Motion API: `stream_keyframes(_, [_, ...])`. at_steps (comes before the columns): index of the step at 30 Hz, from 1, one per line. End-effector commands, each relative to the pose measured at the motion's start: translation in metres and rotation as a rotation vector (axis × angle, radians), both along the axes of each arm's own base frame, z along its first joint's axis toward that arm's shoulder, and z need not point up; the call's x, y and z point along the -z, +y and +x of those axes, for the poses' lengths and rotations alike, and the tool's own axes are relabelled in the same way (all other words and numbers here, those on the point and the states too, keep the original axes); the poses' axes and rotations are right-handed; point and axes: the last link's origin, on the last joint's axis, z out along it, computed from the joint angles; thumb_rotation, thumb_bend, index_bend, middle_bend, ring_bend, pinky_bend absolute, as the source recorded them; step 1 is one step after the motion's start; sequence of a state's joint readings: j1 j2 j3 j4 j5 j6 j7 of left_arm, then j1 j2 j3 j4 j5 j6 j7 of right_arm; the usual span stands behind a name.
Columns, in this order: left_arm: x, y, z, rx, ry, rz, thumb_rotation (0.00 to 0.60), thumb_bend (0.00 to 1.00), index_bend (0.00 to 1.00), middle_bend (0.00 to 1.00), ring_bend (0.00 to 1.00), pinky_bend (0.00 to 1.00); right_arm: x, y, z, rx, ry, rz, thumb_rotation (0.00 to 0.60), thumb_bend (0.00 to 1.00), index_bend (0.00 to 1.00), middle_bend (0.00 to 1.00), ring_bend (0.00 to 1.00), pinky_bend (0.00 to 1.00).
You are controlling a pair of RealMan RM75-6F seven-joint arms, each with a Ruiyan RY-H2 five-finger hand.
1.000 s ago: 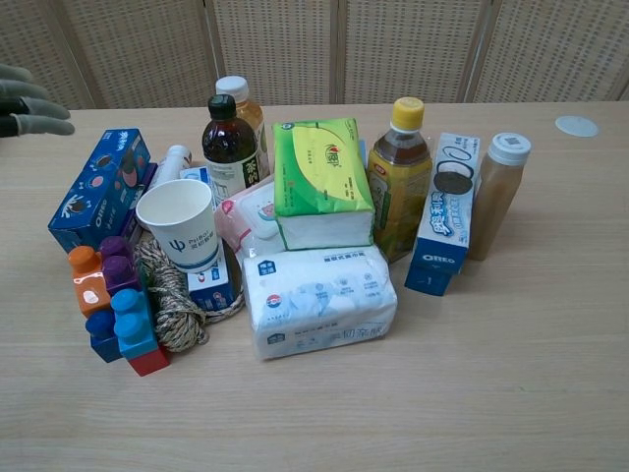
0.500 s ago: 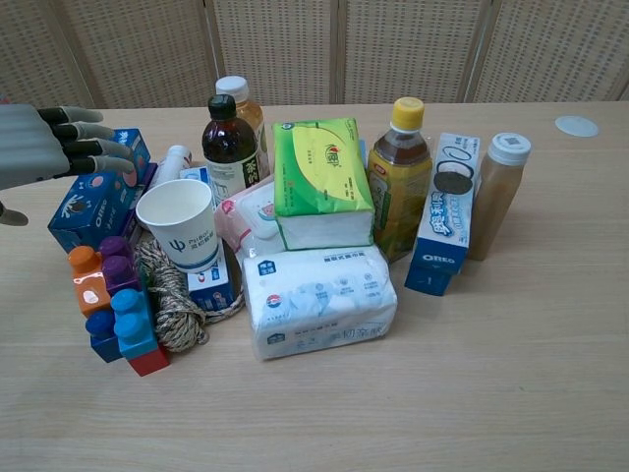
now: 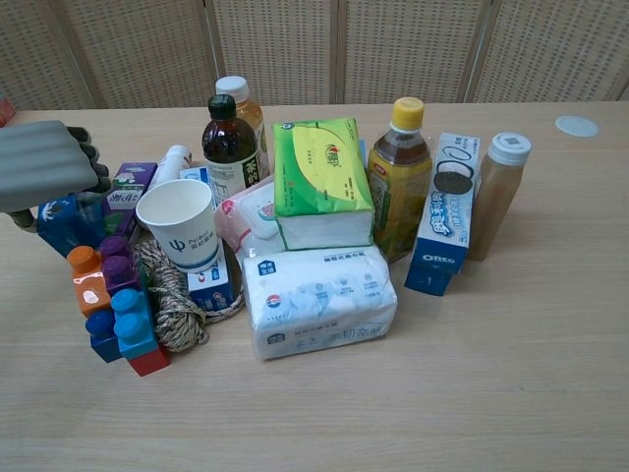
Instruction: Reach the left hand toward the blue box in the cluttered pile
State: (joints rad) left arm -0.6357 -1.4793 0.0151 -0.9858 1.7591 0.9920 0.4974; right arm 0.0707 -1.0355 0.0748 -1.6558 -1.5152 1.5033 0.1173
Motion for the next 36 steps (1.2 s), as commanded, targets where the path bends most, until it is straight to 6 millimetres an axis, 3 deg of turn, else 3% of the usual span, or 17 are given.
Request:
stream_keyframes(1, [0.000,-0.001,-0.001,0.008,0.000,0.016,0.600,0.00,0.74,0.70,0.55,0.44,0.000,0.000,0.000,-0.002,-0.001,0.001,0.600,0.00,0.00,0.00,0.00,0.00])
stream_keyframes(5, [-0.005,-0.002,0.003,0.012,-0.038,0.033,0.600,0.00,0.75,0.71,0.56,0.46,0.000,0.001,0.001,-0.003,-0.002,0.001,0.600,0.00,0.00,0.00,0.00,0.00])
stream_keyframes(11, [-0.032,-0.002,0.019,0.054,-0.113,0.078,0.600,0.00,0.75,0.71,0.56,0.46,0.000,0.001,0.001,-0.004,-0.002,0.002,0.600,0.00,0.00,0.00,0.00,0.00])
stream_keyframes(27, [-0.146,-0.023,0.091,0.198,-0.230,0.229,0.600,0.00,0.74,0.71,0.56,0.46,0.001,0.004,0.006,-0.022,-0.008,0.002,0.600,0.00,0.00,0.00,0.00,0.00])
stream_keyframes(36, [-0.166,-0.031,0.111,0.231,-0.243,0.254,0.600,0.00,0.74,0.70,0.56,0.46,0.000,0.005,0.007,-0.026,-0.013,-0.001,0.600,0.00,0.00,0.00,0.00,0.00])
